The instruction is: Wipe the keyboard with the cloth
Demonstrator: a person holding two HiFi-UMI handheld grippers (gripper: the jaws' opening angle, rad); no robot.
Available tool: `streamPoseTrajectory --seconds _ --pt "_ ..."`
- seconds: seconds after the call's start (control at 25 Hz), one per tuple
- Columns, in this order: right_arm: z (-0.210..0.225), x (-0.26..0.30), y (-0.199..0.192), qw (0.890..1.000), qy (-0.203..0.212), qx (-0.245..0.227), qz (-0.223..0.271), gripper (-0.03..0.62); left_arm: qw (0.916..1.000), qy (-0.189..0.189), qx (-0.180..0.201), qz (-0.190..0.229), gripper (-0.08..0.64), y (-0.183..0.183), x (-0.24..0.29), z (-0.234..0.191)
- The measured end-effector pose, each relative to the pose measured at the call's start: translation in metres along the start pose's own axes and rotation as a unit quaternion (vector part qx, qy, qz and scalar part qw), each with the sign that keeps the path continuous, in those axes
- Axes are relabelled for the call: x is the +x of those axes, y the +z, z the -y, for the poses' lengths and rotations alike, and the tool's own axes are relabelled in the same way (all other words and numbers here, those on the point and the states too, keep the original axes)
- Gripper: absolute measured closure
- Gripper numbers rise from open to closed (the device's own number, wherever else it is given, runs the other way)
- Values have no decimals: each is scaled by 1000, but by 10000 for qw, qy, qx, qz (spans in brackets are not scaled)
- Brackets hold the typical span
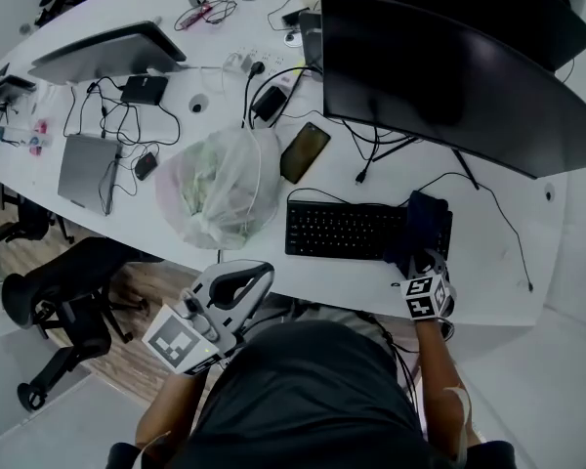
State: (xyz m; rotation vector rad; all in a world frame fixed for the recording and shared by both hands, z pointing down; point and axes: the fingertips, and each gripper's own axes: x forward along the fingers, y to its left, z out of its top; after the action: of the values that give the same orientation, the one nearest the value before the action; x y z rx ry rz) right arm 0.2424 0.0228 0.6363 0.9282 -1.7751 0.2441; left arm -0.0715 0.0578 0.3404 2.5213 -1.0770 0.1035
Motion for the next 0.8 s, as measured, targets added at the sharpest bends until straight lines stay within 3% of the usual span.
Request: streamPoseTrajectory --seconds 0.04,0.12,0.24,0.32,0.44,0.52,0.56,0.64,0.72,0.8 --pt "-10 0 11 9998 86 -33 155 552 10000 16 -22 14 557 -1 -1 -2" --pt "-58 2 48 9950 685 -361 634 552 10000 -9 -92 17 557 -2 2 -2" --pt "-125 6 77 9773 1632 -1097 791 552 9998 -110 -178 -52 557 3 8 5" --pt "-113 8 65 9821 1542 -871 636 552 9998 -111 -144 -62 557 5 7 6" --pt "-45 5 20 9971 667 -332 118 552 9999 -20 -103 42 557 6 -3 -3" --pt "-20 1 9 9988 209 -423 -104 552 9999 12 -96 125 557 5 -8 -9" --pt "-23 -1 18 9984 169 -542 -16 552 9999 28 -88 125 557 2 -10 -12" --pt "-59 1 55 9945 540 -771 460 552 9999 29 -121 73 556 -4 -11 -14" --pt "-107 9 90 9850 1216 -898 829 552 9998 -40 -186 37 557 -3 -8 -10" --pt "-125 19 104 9796 1630 -739 917 552 9997 -101 -235 17 557 0 -5 -5"
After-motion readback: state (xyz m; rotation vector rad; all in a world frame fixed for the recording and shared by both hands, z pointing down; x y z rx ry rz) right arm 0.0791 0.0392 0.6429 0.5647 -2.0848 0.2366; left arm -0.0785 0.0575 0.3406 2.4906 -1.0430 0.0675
